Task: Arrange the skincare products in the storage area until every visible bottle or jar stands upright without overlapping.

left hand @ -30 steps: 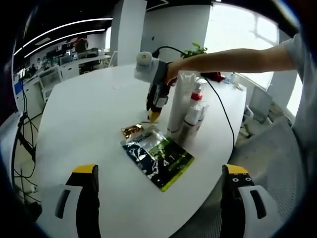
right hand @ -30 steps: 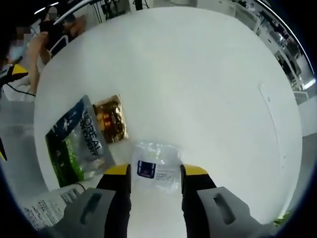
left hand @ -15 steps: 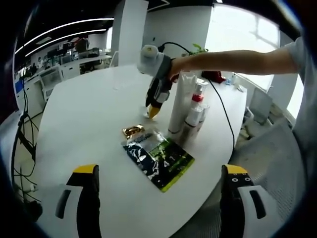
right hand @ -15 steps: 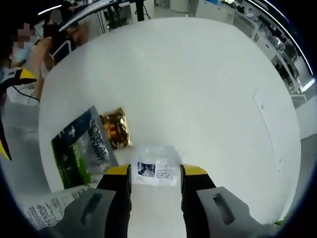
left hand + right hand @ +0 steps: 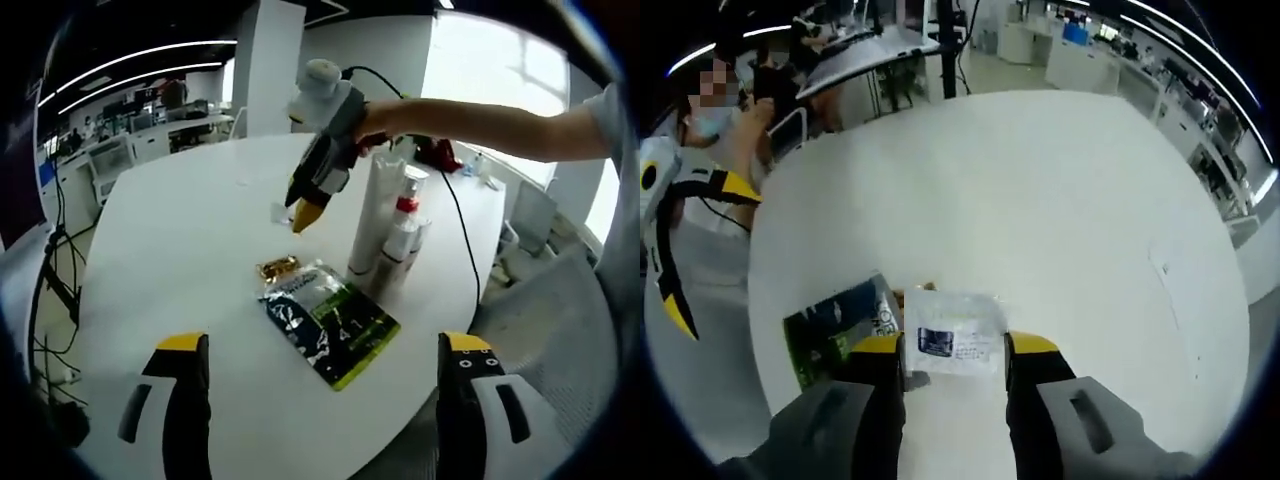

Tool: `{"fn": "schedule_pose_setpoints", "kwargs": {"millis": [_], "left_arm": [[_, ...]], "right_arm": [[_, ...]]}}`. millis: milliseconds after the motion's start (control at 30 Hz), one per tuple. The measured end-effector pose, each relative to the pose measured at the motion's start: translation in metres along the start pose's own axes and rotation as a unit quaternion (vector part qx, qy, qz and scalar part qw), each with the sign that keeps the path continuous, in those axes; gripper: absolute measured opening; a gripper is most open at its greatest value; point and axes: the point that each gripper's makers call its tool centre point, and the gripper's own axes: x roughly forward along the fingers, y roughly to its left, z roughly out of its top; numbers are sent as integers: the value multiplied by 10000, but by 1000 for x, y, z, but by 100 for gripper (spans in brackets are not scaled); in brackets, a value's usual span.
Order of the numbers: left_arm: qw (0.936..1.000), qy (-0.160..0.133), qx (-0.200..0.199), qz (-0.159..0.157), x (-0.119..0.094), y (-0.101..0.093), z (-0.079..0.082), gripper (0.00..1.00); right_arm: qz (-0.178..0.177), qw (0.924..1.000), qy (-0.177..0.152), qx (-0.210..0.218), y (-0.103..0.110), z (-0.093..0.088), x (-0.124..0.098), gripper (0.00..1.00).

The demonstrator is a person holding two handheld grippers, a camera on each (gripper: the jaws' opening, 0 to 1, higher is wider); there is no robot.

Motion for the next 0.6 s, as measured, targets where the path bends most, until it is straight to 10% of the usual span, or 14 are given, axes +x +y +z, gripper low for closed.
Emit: {"fn": "schedule_pose_setpoints", "kwargs": {"millis": [600], "left_arm": [[9963, -580, 209, 592, -5, 16, 24, 67]], "right_arm": [[240, 9919, -1182, -402, 60, 62, -53, 39]]}}
